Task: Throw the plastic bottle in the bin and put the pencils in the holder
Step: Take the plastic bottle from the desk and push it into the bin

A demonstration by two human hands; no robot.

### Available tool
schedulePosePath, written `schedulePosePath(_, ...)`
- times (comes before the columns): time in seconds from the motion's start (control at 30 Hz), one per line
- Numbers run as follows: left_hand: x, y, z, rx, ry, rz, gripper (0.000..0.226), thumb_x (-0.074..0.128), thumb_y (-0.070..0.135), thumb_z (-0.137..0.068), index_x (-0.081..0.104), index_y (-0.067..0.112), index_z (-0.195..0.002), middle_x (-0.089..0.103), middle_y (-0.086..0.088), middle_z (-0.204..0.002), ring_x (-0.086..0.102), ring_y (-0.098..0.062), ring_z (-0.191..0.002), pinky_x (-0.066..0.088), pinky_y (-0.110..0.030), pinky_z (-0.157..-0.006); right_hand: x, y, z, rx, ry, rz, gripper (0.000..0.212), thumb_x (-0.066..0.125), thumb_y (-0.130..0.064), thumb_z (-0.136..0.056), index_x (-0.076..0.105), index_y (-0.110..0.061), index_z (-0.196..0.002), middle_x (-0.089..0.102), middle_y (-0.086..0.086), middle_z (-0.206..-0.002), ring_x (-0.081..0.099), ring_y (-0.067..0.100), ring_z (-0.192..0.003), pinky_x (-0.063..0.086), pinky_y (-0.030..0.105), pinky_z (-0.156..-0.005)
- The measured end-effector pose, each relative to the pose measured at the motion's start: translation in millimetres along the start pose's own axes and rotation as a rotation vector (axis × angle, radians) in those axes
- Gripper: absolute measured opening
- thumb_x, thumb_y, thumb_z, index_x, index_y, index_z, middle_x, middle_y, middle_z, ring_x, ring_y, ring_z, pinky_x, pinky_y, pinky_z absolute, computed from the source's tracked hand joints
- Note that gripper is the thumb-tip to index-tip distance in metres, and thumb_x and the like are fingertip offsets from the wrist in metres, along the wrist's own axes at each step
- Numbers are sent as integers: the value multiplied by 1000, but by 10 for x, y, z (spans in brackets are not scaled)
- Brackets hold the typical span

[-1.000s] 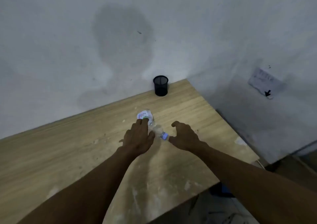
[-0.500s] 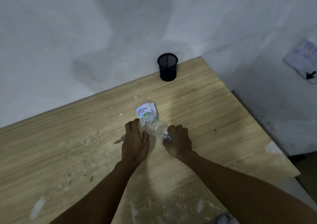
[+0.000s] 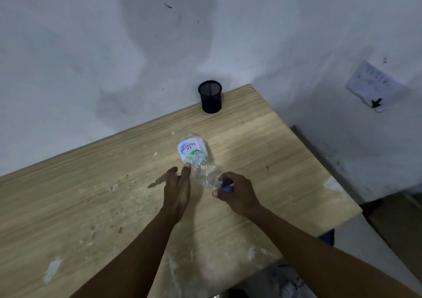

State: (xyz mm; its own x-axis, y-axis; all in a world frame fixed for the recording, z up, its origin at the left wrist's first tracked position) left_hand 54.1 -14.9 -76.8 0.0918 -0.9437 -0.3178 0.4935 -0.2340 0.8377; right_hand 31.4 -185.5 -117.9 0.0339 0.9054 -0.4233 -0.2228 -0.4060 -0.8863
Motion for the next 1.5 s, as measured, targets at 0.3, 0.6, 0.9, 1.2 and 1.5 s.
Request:
schedulePosePath(0.3,-33,-219,1127,-26,-107,226,72,62,47,-86,37,5,-140,64,-20,-119,65,-28,-89,51,-38,-71,-544,4,1390,-28,-55,94,43,87,-25,-66,70,-10,-102,66,1,-88,61,14,-81,46,19,-71)
schedulePosePath(0.6,340,-575,2222,-39,-271,190,58,65,33,-87,44,5,-133,65,-18,-103,62,-26,-72,47,-33,-64,-1260,398,2831,22,-5,164,38,84,-14,-67,69,0,-99,71,14,-98,65,25,-92,51,27,-76)
schedulePosePath(0.9,1070,-940,2749,-65,-430,-28,27,56,29,-93,56,3,-99,61,-17,-80,55,-27,-59,39,-27,-50,-2074,1143,3765,300,146,204,35,85,-19,-69,69,-10,-98,69,4,-92,63,18,-86,49,21,-69)
schedulePosePath(1.2,1831,-1003,3103,-30,-480,-158,24,48,27,-98,50,14,-77,54,-9,-70,48,-19,-56,33,-24,-50,-2548,1847,3985,468,241,164,34,84,-20,-69,72,-8,-98,72,7,-89,65,17,-78,46,20,-63)
schedulePosePath(1.5,2729,-1143,3159,-98,-409,-231,17,46,19,-98,53,15,-83,56,-9,-77,52,-21,-67,40,-31,-56,-3191,2596,3605,495,242,67,48,84,-20,-70,58,-12,-110,64,5,-77,59,14,-63,39,17,-48)
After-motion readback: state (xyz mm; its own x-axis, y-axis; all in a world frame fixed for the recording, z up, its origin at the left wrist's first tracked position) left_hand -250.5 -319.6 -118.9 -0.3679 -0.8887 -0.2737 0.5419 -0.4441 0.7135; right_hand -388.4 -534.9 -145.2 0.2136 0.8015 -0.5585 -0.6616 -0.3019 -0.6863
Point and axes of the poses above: each hand's wrist, its own z-axis away from the middle knuckle, its own x-axis out of the palm, y = z × x, the point moved 3 cm from there along -z, towards the middle knuckle
